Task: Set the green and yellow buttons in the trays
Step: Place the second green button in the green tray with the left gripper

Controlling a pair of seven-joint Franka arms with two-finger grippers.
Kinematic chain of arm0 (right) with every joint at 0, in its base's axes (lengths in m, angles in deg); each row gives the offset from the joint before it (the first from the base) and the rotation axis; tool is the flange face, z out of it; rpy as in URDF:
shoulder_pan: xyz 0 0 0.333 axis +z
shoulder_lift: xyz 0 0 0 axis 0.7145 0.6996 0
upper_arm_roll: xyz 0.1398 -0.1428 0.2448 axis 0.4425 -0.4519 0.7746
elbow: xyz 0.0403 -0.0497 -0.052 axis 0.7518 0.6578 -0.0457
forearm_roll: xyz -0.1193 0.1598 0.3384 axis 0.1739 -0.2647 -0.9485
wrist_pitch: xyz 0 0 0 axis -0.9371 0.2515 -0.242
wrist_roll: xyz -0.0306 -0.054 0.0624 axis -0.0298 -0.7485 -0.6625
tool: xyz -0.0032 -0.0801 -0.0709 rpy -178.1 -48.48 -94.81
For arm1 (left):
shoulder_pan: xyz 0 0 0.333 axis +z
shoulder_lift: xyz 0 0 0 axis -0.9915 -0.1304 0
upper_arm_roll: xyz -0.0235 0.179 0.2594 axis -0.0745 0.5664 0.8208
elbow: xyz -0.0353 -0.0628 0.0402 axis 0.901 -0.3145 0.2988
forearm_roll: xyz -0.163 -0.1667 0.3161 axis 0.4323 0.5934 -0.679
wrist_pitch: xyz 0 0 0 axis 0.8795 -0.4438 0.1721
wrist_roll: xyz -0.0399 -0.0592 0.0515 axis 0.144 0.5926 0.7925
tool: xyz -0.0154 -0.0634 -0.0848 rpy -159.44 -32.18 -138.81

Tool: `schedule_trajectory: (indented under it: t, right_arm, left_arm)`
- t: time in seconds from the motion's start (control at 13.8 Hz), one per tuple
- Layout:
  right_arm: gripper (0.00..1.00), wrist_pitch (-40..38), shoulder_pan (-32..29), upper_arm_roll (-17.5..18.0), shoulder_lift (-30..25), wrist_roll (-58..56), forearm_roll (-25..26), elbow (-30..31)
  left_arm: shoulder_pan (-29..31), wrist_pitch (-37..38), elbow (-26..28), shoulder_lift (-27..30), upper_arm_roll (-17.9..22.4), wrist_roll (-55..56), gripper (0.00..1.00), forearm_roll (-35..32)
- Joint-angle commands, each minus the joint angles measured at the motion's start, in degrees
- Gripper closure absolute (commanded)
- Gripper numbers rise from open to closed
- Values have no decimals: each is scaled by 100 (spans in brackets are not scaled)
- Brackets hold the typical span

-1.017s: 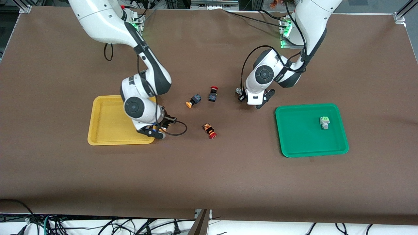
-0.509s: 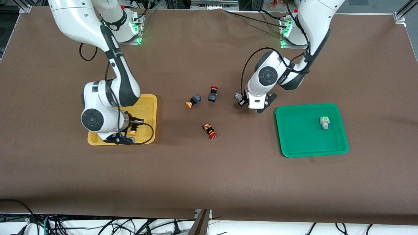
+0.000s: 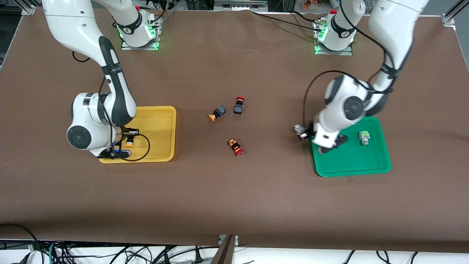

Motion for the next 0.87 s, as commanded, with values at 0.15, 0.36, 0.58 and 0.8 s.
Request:
schedule_trajectory:
  t: [0.15, 0.36, 0.58, 0.8]
  right_arm:
    - [41, 195, -42, 28, -143, -155, -54, 312]
    - [34, 90, 2, 63, -195, -59, -142, 215]
    - [34, -313, 151, 72, -204, 327, -774, -22]
    - [34, -394, 633, 72, -213, 1274, -1029, -110]
  left_arm:
    - [835, 122, -287, -386, 46, -2214, 94, -373]
    - [924, 104, -297, -563, 99, -2429, 83, -683]
    - [880, 104, -367, -625, 99, -2412, 0, -683]
    - [836, 244, -752, -590, 73, -2376, 0, -683]
